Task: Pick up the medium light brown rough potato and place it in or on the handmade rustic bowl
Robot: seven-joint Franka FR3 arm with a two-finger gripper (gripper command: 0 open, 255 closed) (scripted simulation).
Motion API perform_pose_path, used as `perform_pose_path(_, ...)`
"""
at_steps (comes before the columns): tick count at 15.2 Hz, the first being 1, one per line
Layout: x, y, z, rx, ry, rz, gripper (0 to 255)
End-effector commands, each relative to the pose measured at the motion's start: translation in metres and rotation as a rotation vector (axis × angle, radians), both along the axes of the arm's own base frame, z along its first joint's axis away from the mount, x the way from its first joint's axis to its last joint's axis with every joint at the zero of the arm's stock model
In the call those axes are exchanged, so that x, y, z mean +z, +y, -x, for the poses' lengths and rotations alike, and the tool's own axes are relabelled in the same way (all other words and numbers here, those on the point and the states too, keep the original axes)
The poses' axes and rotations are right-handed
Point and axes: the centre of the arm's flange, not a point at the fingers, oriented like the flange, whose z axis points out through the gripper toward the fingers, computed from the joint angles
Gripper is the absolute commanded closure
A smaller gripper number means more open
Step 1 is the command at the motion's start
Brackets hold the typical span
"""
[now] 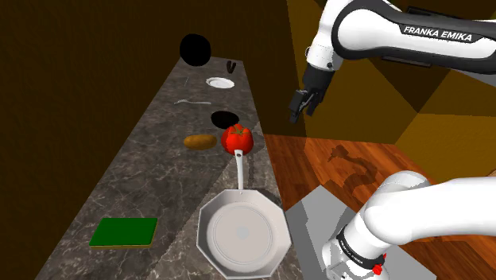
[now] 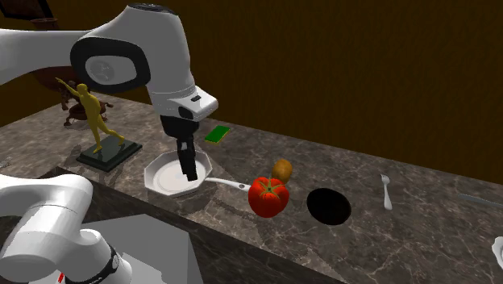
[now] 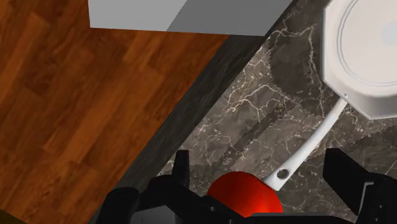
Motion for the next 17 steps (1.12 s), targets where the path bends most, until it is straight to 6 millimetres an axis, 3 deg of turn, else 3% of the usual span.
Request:
perform_pose_path(1, 0.0, 0.0, 0.0, 0.0, 0.0, 0.0, 0)
perform_pose_path(17, -0.092, 0.122, -0.159, 0.387, -0.03, 0.254, 0)
